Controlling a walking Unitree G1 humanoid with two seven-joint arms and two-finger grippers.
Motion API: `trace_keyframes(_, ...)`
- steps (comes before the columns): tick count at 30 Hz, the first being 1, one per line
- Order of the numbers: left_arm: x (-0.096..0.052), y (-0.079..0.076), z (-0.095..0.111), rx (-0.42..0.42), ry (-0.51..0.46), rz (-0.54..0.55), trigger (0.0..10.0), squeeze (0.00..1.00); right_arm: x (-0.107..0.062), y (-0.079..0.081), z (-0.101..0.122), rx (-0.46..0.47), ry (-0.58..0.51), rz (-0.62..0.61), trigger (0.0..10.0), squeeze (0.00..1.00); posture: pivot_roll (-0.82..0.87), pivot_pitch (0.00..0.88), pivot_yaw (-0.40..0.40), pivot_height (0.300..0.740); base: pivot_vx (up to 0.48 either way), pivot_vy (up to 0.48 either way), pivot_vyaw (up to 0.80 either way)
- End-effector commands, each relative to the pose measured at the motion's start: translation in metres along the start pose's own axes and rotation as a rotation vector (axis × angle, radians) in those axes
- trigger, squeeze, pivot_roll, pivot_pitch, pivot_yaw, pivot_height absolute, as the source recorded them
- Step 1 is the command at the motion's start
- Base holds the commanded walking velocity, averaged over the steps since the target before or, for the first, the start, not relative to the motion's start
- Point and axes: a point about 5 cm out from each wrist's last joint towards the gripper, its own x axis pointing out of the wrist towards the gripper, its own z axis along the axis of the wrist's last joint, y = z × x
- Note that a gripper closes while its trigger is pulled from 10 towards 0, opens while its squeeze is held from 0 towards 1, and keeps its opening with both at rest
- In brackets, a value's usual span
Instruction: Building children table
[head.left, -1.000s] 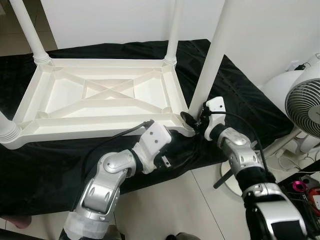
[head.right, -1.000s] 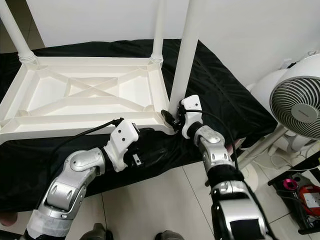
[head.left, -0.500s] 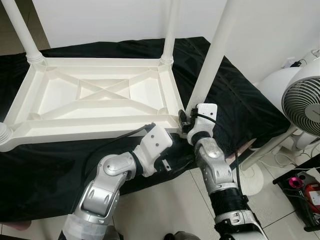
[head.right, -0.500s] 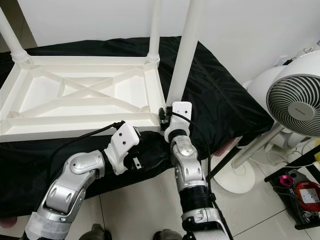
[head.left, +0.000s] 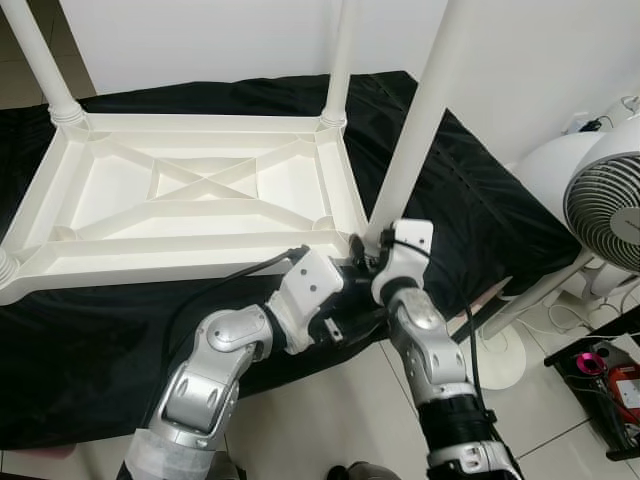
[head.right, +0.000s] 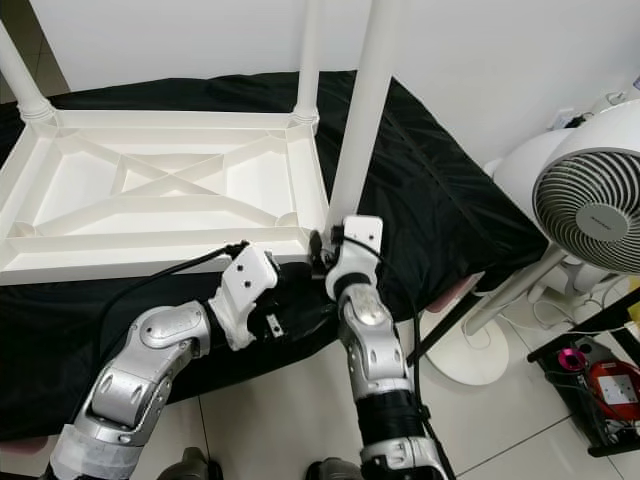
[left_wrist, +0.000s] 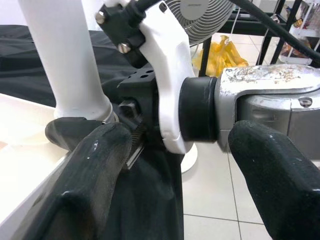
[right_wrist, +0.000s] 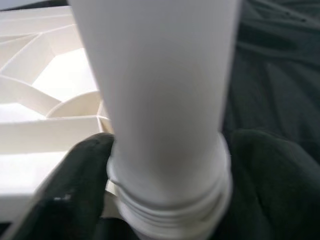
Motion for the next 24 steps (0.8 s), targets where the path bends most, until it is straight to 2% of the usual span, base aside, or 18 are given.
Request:
trace_keyframes(1,-0.001,-0.001,0.000,0.001,0.006,0.048,10.0,0.00,-0.002,-0.003,0.002,-0.004,-0.019,0.003,10.0,1.00,-0.05,0.053,-0.060,0.740,0.000,0.000,0.00)
trace_keyframes(5,-0.001,0.000,0.000,0.000,0.010,0.050,10.0,0.00,-0.003,-0.014,0.004,-0.003,-0.014,0.030,10.0,1.00,-0.05,0.053,-0.061,0.740,0.000,0.000,0.00)
trace_keyframes(6,-0.002,0.000,0.000,0.000,0.012,0.053,10.0,0.00,-0.003,-0.020,0.007,-0.013,-0.012,0.061,10.0,0.55,-0.05,0.052,-0.061,0.740,0.000,0.000,0.00)
trace_keyframes(7,-0.002,0.001,0.000,-0.001,0.012,0.056,10.0,0.00,-0.002,-0.027,0.011,-0.032,-0.022,0.118,10.0,0.00,-0.05,0.051,-0.061,0.740,0.000,0.000,0.00)
trace_keyframes(10,-0.002,0.001,-0.001,-0.002,0.013,0.057,10.0,0.00,-0.001,-0.032,0.015,-0.055,-0.032,0.165,10.0,0.00,-0.05,0.049,-0.063,0.740,0.000,0.000,0.00)
trace_keyframes(11,-0.002,0.001,-0.001,-0.001,0.014,0.058,10.0,0.00,0.000,-0.035,0.020,-0.092,-0.052,0.233,10.0,0.00,-0.05,0.048,-0.062,0.740,0.000,0.000,0.00)
trace_keyframes(12,-0.002,0.001,-0.001,-0.001,0.014,0.058,10.0,0.00,0.000,-0.035,0.020,-0.092,-0.052,0.233,10.0,0.00,-0.05,0.048,-0.062,0.740,0.000,0.000,0.00)
trace_keyframes(14,-0.002,0.002,-0.001,0.001,0.015,0.058,10.0,0.00,0.005,-0.038,0.027,-0.149,-0.067,0.334,10.0,0.00,-0.05,0.045,-0.060,0.740,0.000,0.000,0.00)
trace_keyframes(15,-0.002,0.002,-0.001,0.001,0.015,0.058,10.0,0.00,0.005,-0.038,0.027,-0.149,-0.067,0.334,10.0,0.00,-0.05,0.045,-0.060,0.740,0.000,0.000,0.00)
trace_keyframes(17,0.000,0.004,0.000,0.006,0.013,0.058,10.0,0.00,0.012,-0.038,0.031,-0.204,-0.061,0.423,10.0,0.00,-0.05,0.046,-0.055,0.740,0.000,0.000,0.00)
trace_keyframes(20,0.000,0.005,0.000,0.008,0.013,0.059,10.0,0.00,0.015,-0.036,0.032,-0.237,-0.061,0.462,10.0,0.00,-0.05,0.045,-0.048,0.740,0.000,0.000,0.00)
trace_keyframes(24,0.002,0.009,0.002,0.021,0.009,0.058,10.0,0.00,0.026,-0.030,0.032,-0.291,-0.027,0.600,10.0,0.00,-0.05,0.035,-0.040,0.740,0.000,0.000,0.00)
